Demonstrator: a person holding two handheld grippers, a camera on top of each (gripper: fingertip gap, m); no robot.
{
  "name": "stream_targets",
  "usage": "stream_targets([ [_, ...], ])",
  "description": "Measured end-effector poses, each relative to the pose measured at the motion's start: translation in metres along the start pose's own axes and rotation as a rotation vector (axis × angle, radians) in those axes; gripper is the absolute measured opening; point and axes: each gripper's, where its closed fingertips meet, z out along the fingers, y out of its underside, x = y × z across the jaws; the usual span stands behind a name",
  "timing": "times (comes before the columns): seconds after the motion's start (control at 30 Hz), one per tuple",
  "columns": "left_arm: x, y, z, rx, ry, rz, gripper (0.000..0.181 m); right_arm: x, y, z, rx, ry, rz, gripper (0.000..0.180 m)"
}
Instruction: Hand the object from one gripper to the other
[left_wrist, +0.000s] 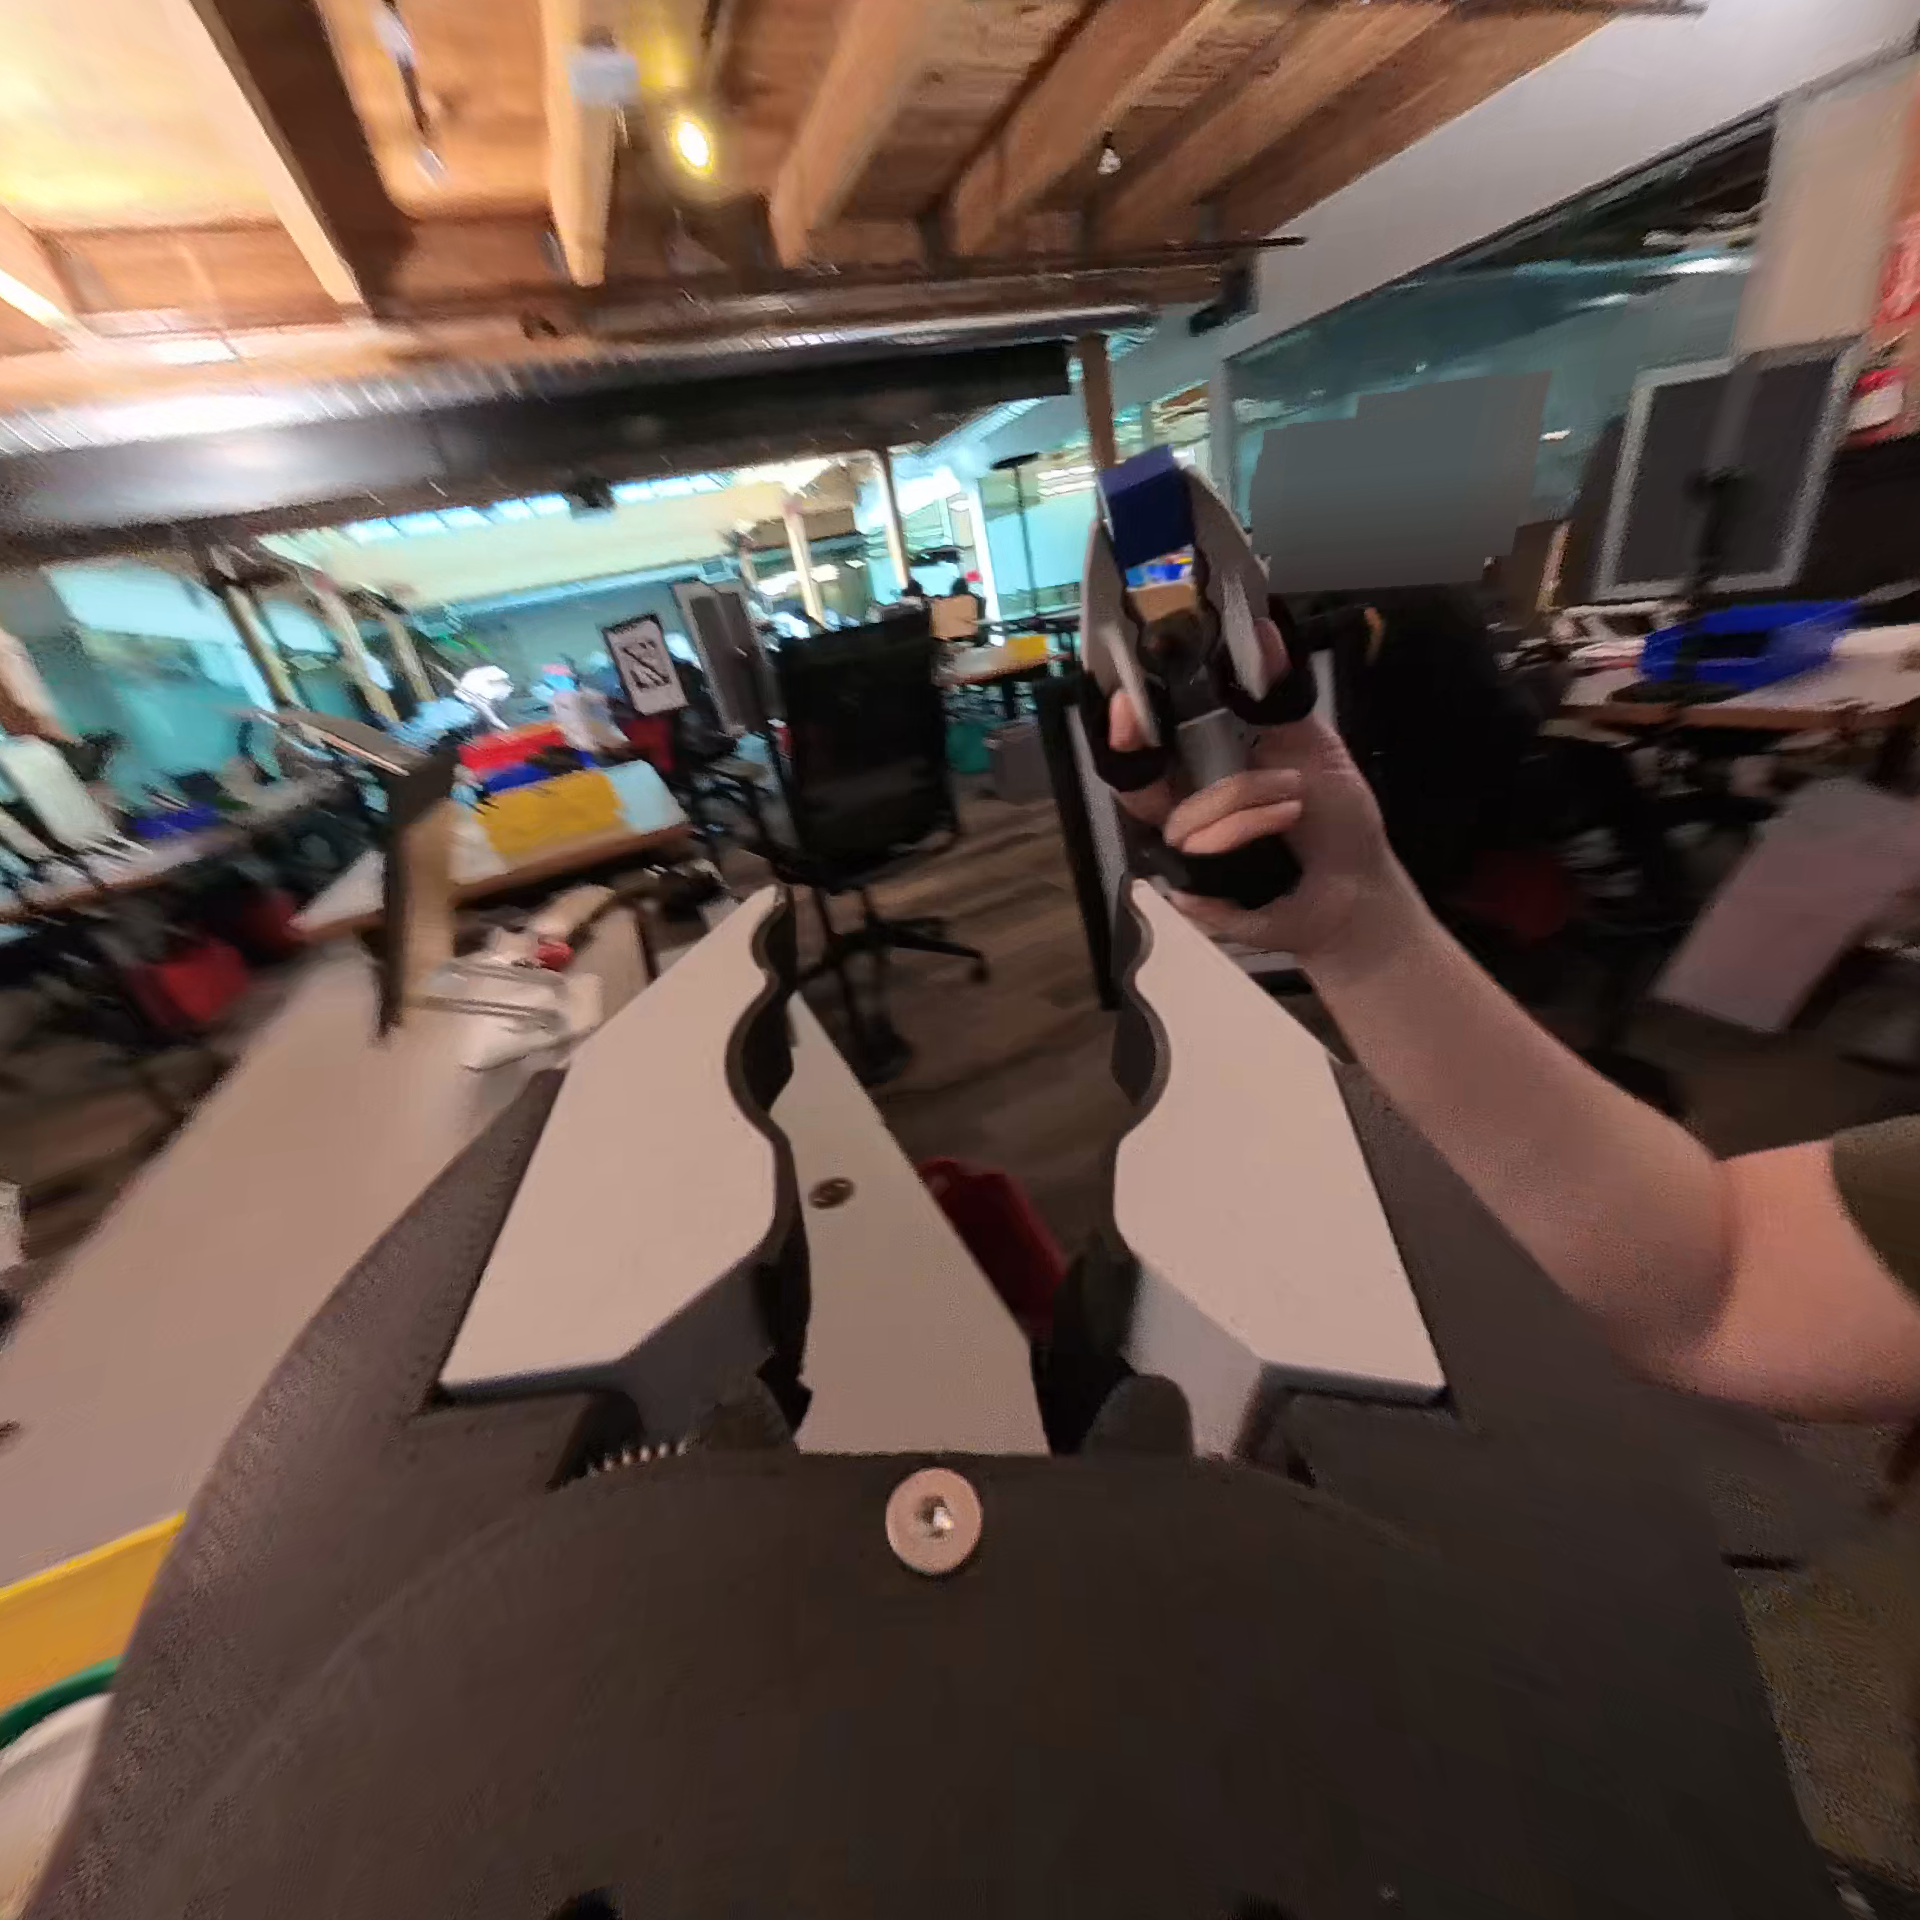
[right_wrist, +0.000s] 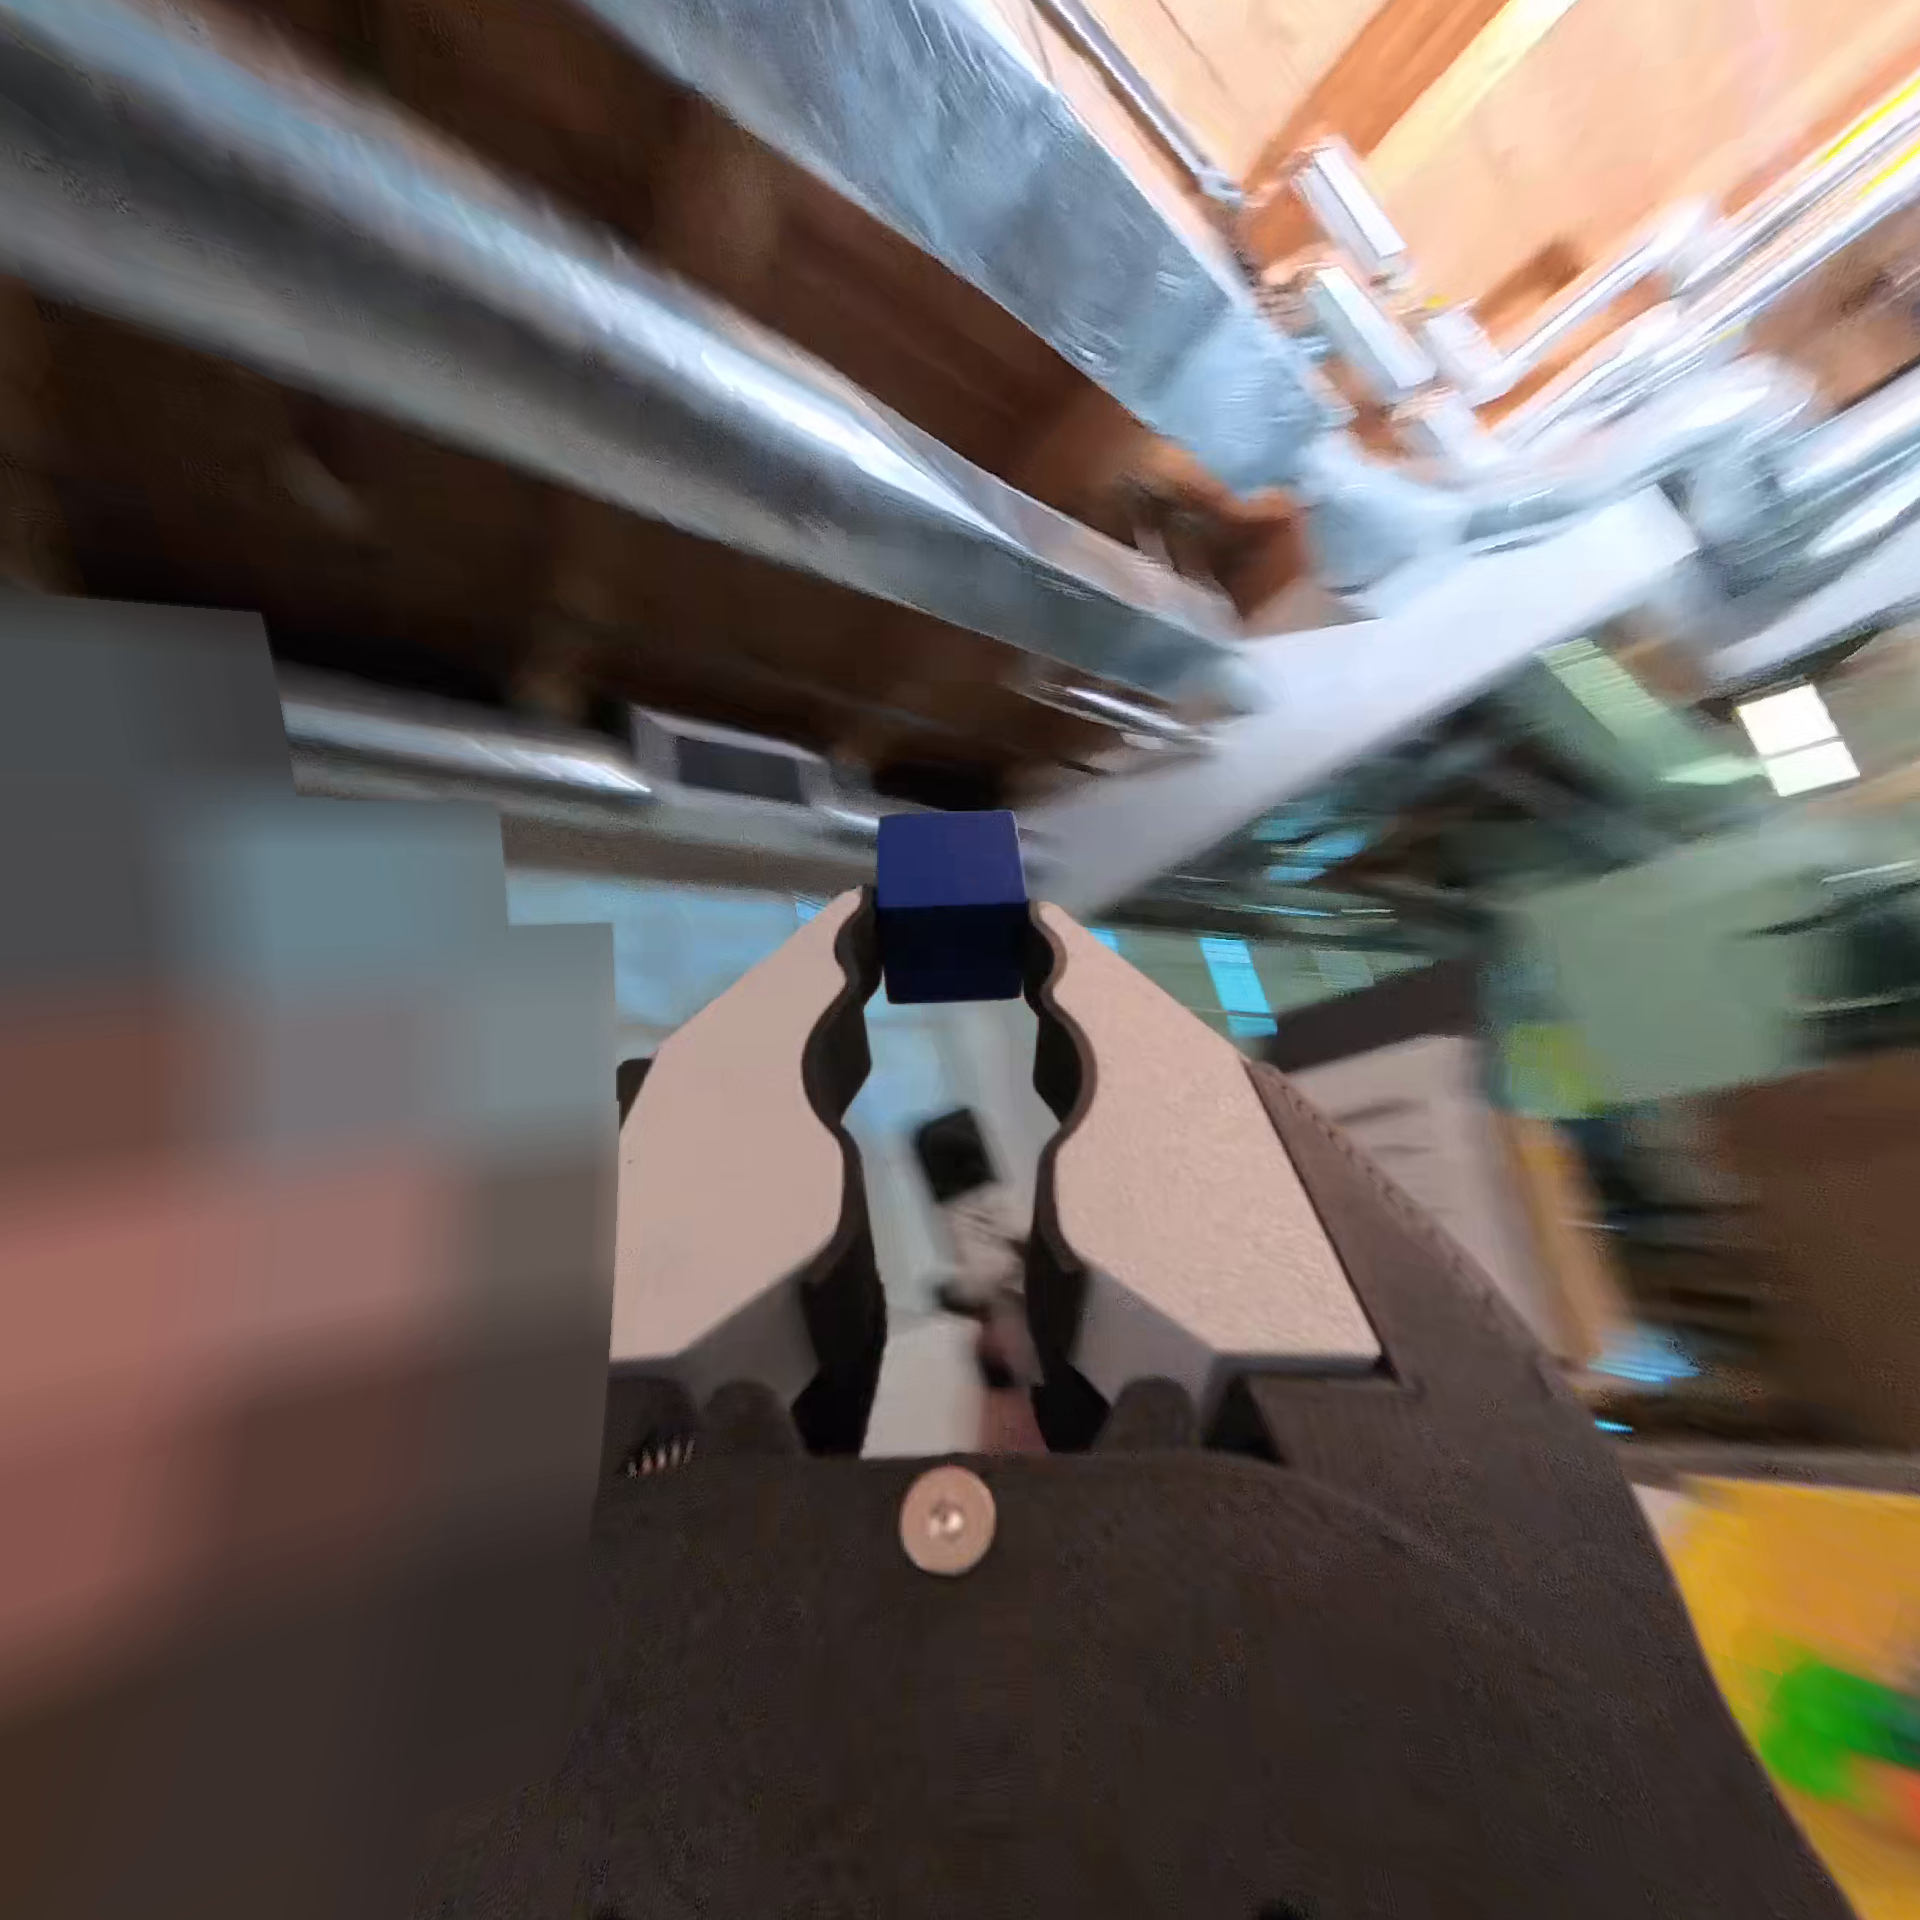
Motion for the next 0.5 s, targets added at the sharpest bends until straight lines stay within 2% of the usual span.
stream_targets([
  [0.07,-0.001,-0.006,-0.005,0.017,-0.029,0.083,0.059,0.001,-0.004,-0.003,0.035,-0.114,0.244,0.024],
  [0.13,0.004,-0.008,-0.005,0.025,-0.022,0.132,0.056,0.012,0.010,-0.003,0.052,-0.106,0.367,0.024],
  [0.3,0.020,0.010,0.008,-0.033,0.028,0.259,0.055,0.012,0.084,0.008,-0.144,-0.188,0.684,0.025],
  [0.4,0.034,0.027,0.015,-0.100,0.094,0.330,0.050,0.015,0.131,0.014,-0.304,-0.169,0.751,0.025],
  [0.5,0.043,0.024,0.014,-0.068,0.126,0.347,0.047,0.016,0.161,0.017,-0.413,-0.153,0.775,0.025],
])
